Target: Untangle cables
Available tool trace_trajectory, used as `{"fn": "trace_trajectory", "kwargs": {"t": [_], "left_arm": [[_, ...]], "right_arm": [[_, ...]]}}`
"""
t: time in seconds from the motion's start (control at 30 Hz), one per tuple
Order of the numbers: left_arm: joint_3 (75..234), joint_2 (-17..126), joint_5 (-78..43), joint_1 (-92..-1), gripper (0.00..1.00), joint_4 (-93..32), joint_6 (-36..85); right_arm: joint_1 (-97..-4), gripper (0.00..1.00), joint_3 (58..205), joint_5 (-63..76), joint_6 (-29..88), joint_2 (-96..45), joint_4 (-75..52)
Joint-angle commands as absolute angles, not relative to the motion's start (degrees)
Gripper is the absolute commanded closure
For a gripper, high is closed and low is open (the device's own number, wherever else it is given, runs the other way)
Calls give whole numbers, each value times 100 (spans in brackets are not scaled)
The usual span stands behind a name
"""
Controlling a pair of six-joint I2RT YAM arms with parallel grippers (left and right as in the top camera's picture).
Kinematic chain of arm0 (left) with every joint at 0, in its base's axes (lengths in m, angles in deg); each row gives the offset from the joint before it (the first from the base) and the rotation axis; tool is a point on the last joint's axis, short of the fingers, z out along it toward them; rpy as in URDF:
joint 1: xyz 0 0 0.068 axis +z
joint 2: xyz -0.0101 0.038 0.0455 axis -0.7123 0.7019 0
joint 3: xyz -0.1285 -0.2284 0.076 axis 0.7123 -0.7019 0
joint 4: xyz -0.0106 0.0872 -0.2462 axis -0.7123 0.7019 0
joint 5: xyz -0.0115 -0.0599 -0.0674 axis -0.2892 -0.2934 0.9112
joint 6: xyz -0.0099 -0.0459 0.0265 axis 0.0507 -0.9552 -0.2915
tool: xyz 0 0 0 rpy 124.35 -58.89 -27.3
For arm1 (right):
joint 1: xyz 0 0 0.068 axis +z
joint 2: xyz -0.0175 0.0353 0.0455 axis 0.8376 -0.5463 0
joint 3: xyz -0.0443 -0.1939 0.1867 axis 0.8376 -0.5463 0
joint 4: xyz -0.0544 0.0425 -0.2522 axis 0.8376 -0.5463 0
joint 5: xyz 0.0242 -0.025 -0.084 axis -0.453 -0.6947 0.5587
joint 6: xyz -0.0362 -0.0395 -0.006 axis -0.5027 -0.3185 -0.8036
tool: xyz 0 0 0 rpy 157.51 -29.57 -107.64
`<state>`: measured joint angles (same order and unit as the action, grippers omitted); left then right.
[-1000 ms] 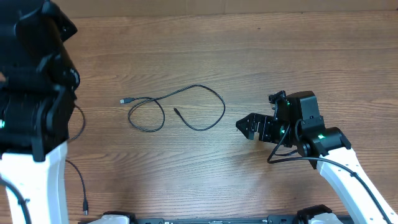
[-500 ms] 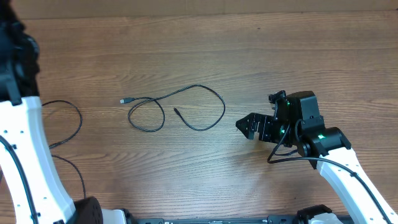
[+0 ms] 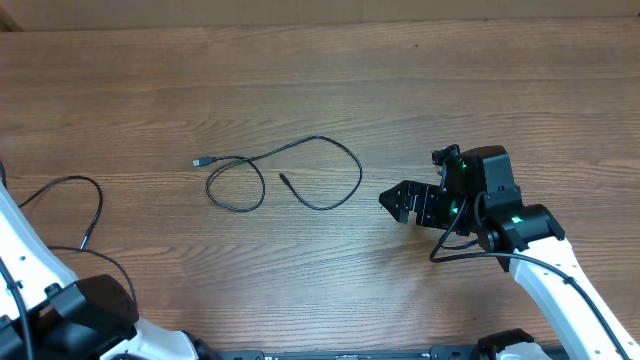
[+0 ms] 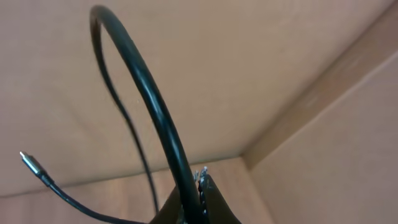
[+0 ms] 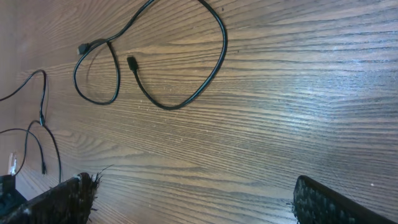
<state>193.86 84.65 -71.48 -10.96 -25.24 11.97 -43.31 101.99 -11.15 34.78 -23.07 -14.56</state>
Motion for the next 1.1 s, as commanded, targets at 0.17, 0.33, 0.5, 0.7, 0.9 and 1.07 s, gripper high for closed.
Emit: {"fn": "trace_trajectory", "kwargs": {"t": [0.17,0.33,0.5,0.7,0.9,1.07], "left_arm": [[19467,8425,-6794,-1055,96,-3213,1247],[19467,8524,-6350,-1061,96,-2625,1252],[19467,8849,-5714,-1096,96,-1737,1249],[19467,9474,-5461,-1280,96,-684,1182],[19467,10130,-5104,-1568,96,2,1177],[19467,10600,-5198,-1852,96,459,1184]], "right_arm": [[-4348,0,10239,-1075,3436,-2310,-1437],[-4346,0,10239,-1075,3436,-2310,-1387],[-4346,0,10239,-1080,3438,-2310,-1380],[-4346,0,10239,-1077,3438,-2310,-1415],[-4346,0,10239,-1080,3438,-2310,-1417],[-4346,0,10239,-1080,3436,-2310,-1419]]}}
